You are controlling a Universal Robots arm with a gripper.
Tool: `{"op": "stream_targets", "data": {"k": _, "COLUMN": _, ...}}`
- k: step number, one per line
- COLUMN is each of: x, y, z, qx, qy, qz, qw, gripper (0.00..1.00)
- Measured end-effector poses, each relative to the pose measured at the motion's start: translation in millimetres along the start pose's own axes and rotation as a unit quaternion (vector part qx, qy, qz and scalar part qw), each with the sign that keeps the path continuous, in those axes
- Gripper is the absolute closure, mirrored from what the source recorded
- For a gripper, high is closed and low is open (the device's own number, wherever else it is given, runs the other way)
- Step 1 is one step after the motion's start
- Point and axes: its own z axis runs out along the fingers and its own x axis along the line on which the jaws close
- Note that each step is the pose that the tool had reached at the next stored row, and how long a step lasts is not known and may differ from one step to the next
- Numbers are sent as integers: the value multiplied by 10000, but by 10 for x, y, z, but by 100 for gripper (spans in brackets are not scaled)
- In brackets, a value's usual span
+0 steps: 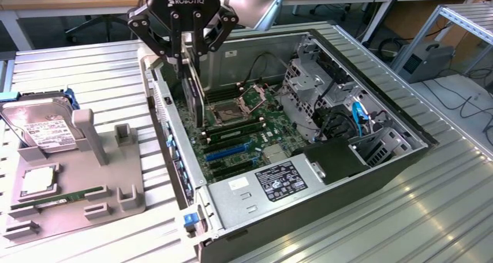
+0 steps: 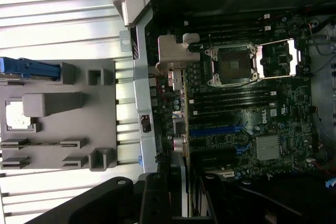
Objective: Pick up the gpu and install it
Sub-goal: 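Pick up the gpu and move the gpu toward the slot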
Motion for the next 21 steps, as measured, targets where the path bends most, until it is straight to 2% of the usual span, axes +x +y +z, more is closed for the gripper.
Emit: {"op": "stream_targets", "data": {"k": 21, "x": -198, "y": 19, "z": 115, "qx": 0, "qy": 0, "qz": 0, "qw": 10000, "gripper": 73}}
